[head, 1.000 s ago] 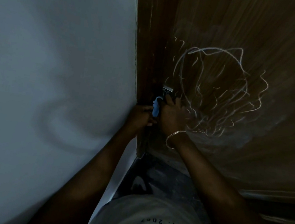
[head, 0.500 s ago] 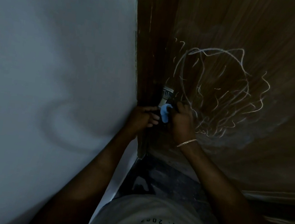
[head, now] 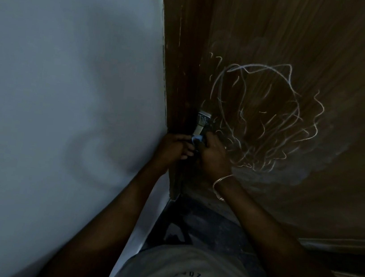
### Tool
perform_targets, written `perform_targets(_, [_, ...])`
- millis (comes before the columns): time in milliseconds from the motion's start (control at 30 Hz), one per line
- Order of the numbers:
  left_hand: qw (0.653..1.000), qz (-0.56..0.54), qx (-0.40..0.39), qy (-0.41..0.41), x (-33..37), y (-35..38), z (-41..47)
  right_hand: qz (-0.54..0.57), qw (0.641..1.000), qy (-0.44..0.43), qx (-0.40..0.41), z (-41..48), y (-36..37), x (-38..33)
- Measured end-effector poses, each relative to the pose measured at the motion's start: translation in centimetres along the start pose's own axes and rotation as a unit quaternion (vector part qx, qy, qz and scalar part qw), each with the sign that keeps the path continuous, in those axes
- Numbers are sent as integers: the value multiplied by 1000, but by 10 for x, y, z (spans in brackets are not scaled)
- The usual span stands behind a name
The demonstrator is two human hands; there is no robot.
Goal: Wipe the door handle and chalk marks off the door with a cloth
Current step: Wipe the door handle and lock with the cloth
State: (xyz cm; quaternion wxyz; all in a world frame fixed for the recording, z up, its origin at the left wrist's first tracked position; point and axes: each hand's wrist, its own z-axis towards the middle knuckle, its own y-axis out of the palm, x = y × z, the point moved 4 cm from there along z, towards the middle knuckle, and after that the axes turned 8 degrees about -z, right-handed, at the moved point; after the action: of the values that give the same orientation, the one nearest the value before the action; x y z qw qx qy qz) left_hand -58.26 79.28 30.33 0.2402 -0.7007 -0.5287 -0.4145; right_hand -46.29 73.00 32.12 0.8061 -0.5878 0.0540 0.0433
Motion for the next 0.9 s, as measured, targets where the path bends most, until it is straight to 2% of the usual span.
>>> perform_targets(100, [1000,-4,5,8,2,-1,-2,25,1000,11,-16,-1,0,-9])
perform_targets(167, [1000,-5,5,15,2,-2,-2,21,1000,5,11,-1,-1,-12])
perform_targets(333, [1000,3,0,17,-1,-3,-1,-11,1000,-19,16,4,1,-11])
perform_targets(567, [1000,8,-17,16,-1,-6,-4,-22,997,13,67,-4,-10,12])
perform_targets(700, [1000,16,-5,25,1,-4,-5,-47,998,-27,38,14,-5,-14])
perform_targets(800, [1000,14,-21,14,2,-5,-4,-59,996,-30,52,-5,-10,8])
perform_targets(900, [1000,16,-20,14,2,-8,-5,-53,995,4,79,-30,-16,41])
